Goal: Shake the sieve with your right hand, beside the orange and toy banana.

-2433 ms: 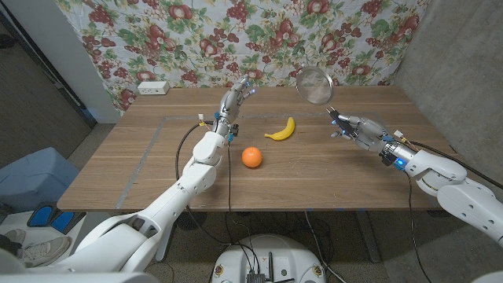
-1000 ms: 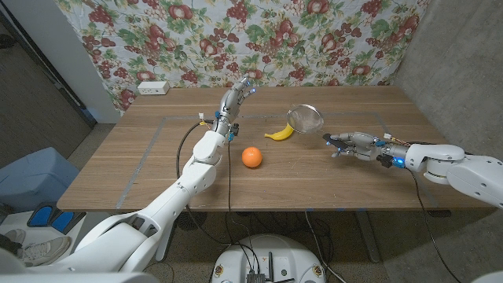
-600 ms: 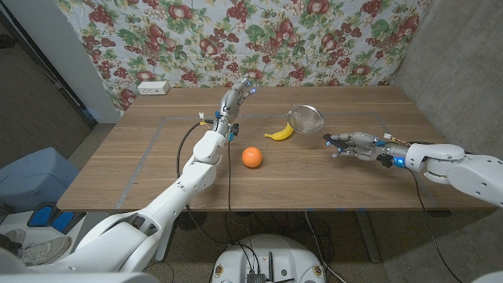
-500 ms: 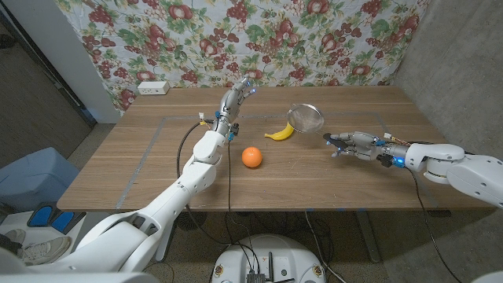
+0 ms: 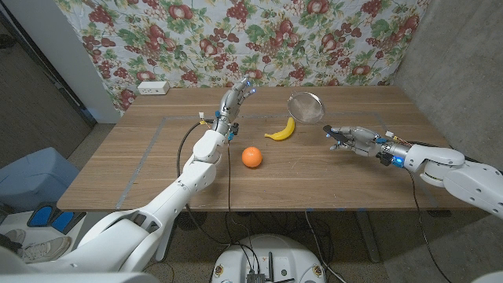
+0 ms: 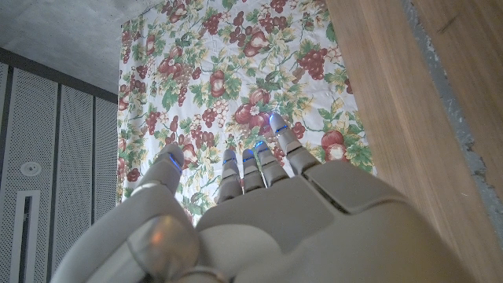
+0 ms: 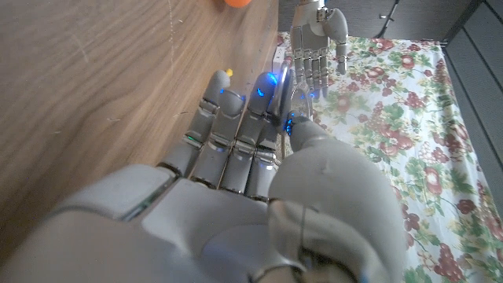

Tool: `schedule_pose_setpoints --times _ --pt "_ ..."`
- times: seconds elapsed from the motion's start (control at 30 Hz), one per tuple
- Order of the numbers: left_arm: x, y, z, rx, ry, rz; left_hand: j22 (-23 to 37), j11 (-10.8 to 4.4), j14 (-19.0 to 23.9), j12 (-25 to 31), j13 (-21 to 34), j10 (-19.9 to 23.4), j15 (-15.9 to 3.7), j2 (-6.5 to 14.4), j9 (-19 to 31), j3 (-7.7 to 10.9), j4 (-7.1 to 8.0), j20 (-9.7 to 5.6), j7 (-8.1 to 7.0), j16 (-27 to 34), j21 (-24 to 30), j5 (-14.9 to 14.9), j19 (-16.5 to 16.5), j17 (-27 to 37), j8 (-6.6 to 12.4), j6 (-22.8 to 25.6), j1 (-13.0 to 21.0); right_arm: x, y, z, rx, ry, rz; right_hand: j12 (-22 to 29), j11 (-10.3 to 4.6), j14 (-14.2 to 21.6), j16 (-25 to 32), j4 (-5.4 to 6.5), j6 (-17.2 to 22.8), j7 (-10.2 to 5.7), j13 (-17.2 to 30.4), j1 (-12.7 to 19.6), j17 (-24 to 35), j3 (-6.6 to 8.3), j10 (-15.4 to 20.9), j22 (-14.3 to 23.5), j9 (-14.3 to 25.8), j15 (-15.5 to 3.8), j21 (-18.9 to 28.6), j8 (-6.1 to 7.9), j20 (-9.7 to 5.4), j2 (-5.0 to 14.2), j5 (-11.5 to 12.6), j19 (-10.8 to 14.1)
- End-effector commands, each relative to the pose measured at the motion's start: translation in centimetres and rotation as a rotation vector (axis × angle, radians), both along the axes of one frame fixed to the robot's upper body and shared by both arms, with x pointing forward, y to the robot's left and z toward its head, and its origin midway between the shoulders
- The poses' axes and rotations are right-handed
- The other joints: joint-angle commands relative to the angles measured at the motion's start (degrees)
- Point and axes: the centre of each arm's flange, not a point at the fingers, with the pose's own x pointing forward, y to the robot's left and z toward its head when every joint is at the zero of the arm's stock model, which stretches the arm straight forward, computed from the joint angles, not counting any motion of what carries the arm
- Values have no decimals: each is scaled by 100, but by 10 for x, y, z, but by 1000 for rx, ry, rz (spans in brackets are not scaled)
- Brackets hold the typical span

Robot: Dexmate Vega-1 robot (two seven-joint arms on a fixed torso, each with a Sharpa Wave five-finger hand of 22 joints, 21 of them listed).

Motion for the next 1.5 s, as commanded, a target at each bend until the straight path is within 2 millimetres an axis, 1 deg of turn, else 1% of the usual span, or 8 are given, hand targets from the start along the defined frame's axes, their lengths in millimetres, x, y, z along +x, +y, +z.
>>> schedule_pose_setpoints --times 0.03,0.27,0.63,0.8,1.1,1.5 --pt "2 3 1 -3 -1 -2 1 6 -38 33 12 10 3 -2 -1 43 -11 3 19 44 -28 18 45 2 41 16 -41 -12 -1 9 148 -181 111 21 -221 -52 31 18 96 15 -5 211 7 -18 119 -14 21 -501 45 10 -272 167 43 -31" --pt "2 4 2 -5 -6 1 1 -5 -41 34 11 12 3 -5 -1 57 -17 9 15 43 -37 18 50 2 42 19 -55 -15 -2 9 159 -201 118 34 -246 -55 32 22 104 -2 4 191 8 -29 127 -40 20 -504 97 0 -294 153 50 -48" --pt "2 4 2 -2 -5 0 2 7 -38 36 11 14 -4 -8 -1 79 -24 8 13 45 -49 18 57 2 40 19 -76 -13 -1 8 156 -191 121 39 -252 -58 34 16 112 -2 -2 179 8 -31 134 -77 24 -505 184 -16 -301 152 61 -66" --pt "2 4 3 -3 -4 1 2 -1 -36 36 11 13 2 -9 -1 87 -27 0 13 46 -53 17 61 1 39 15 -82 -10 -1 9 148 -179 120 35 -253 -57 36 14 110 -17 -8 175 8 -32 127 -89 19 -504 207 -27 -304 152 63 -91" --pt "5 4 4 -1 -1 2 3 0 -37 39 11 21 6 -11 -1 104 -32 0 18 45 -63 17 66 1 41 22 -99 -3 0 8 122 -136 98 45 -240 -51 41 3 116 5 3 176 8 -27 121 -113 29 -505 274 -35 -299 154 66 -99" --pt "10 3 4 1 10 1 3 -4 -33 34 11 9 2 -11 -1 125 -39 3 20 46 -75 17 69 1 40 20 -117 5 2 10 53 -57 59 41 -227 -42 50 -16 127 13 -14 184 7 -14 123 -137 21 -504 355 -58 -284 160 64 -114"
